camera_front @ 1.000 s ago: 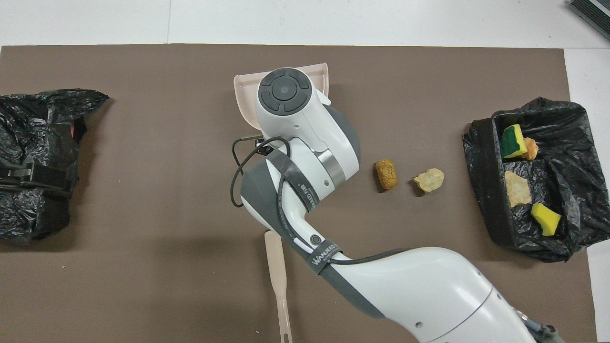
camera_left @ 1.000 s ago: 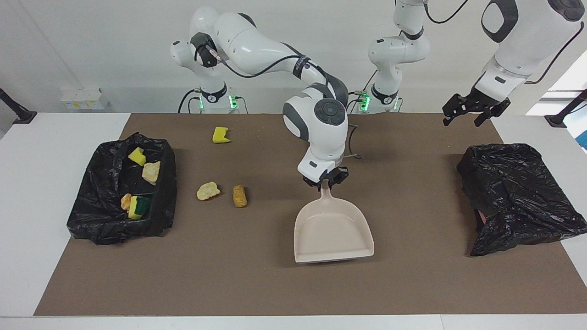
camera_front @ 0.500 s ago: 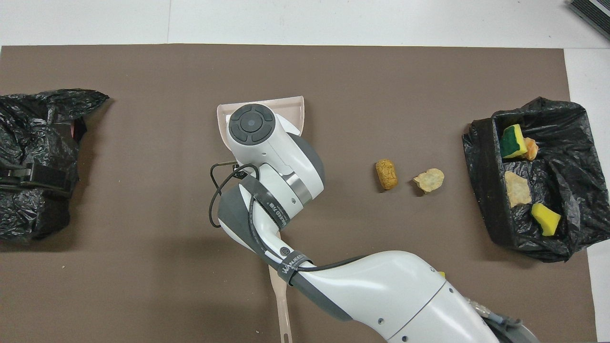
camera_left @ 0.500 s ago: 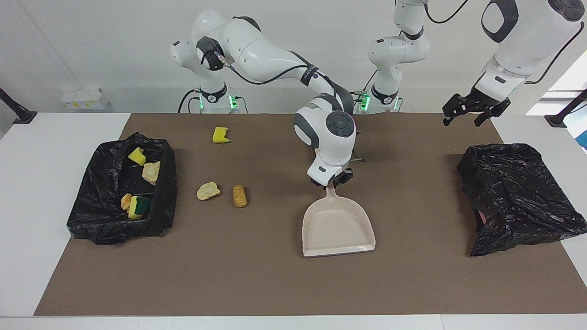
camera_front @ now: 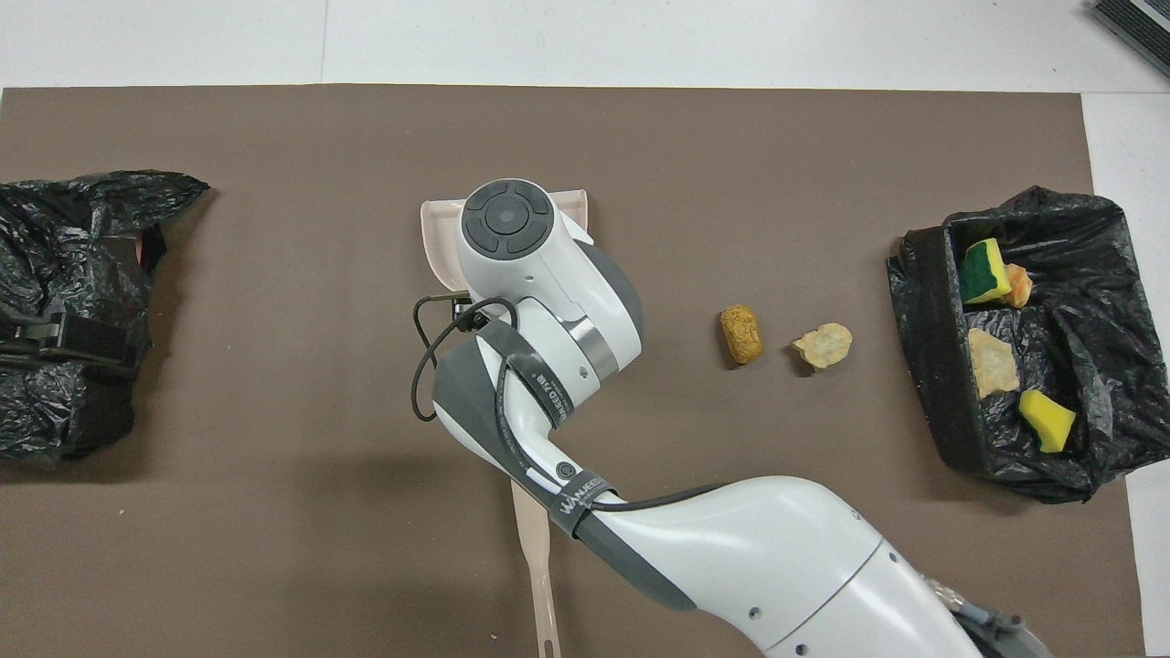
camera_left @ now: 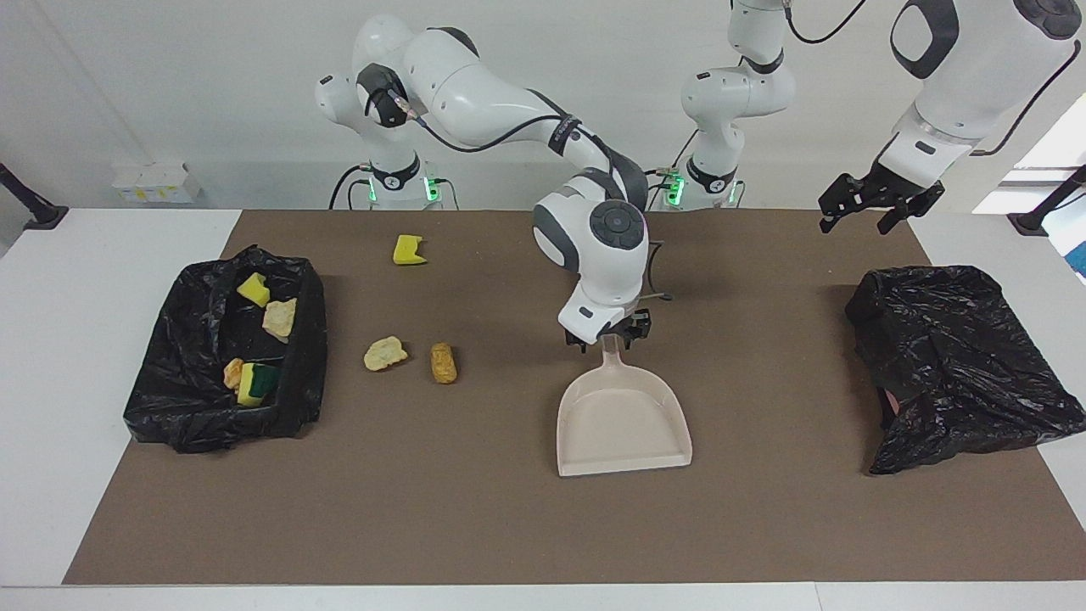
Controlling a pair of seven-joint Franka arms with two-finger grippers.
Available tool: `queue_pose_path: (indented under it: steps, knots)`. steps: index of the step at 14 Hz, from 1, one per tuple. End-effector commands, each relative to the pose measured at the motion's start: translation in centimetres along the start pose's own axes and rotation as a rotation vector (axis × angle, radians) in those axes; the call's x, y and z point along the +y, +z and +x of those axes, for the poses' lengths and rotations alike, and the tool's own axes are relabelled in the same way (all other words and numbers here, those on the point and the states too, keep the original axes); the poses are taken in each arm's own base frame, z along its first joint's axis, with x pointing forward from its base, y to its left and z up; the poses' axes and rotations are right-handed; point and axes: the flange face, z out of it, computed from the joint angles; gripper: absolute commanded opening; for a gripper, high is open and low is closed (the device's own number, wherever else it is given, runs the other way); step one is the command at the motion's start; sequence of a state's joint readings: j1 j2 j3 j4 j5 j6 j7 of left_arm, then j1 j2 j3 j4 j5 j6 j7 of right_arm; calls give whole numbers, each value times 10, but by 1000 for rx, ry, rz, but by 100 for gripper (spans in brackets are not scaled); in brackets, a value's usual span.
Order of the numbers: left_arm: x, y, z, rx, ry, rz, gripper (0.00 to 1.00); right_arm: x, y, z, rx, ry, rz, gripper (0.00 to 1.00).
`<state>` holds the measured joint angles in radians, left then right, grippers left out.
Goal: Sweep and dump trash in bin
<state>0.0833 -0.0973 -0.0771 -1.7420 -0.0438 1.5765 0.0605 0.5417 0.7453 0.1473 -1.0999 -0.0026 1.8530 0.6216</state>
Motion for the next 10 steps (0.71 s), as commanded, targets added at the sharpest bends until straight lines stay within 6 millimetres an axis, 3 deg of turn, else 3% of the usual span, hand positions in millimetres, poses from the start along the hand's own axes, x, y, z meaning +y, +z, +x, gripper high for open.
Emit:
queue_pose_path:
  steps: [1,4,6,10]
  knots:
    - [-2,-6,-2,9,3,23,100,7,-33,-8,11,30,38,94]
    - [-2,-6,-2,9,3,23,100,21,-75,-13,33,40,44,95]
    - [-2,-6,-2,9,3,23,100,28,-91,-30,-1,24,14,96]
    - [0,-6,-1,10,6,23,100,28,-102,-92,-103,12,-29,100]
